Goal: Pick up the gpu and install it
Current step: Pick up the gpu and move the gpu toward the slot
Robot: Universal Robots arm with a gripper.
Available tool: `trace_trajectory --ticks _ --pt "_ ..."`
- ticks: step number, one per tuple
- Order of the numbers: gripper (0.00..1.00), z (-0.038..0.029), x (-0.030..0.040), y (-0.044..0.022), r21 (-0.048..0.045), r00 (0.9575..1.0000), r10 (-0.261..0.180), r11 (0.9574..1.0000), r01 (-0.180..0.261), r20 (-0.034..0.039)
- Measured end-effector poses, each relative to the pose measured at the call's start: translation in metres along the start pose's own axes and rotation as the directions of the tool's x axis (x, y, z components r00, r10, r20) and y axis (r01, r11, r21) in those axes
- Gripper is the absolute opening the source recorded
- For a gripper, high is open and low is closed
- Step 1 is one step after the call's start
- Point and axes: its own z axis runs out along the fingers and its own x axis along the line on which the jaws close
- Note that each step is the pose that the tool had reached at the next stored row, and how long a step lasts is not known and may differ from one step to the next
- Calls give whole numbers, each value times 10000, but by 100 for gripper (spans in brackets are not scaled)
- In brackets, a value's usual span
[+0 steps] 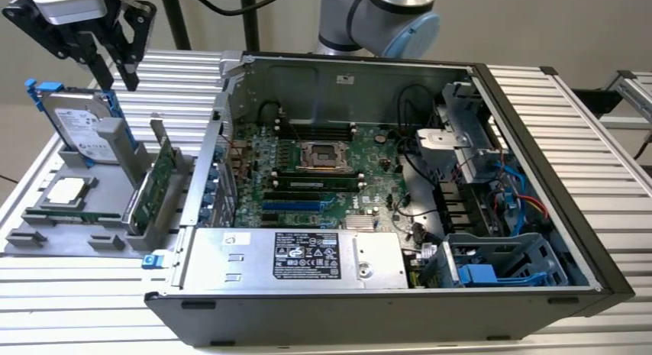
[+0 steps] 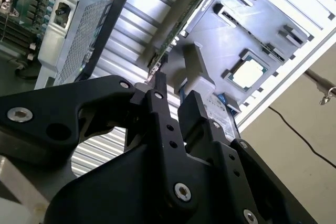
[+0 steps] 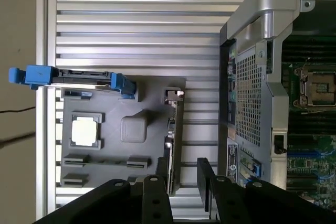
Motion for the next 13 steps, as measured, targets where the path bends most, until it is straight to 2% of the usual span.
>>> trace_trajectory --ticks 7,8,13 --pt "0 0 0 0 -6 10000 -13 10000 13 0" --pt "100 0 0 0 -7 10000 -14 10000 14 0" --pt "100 0 0 0 -10 10000 -22 10000 22 -1"
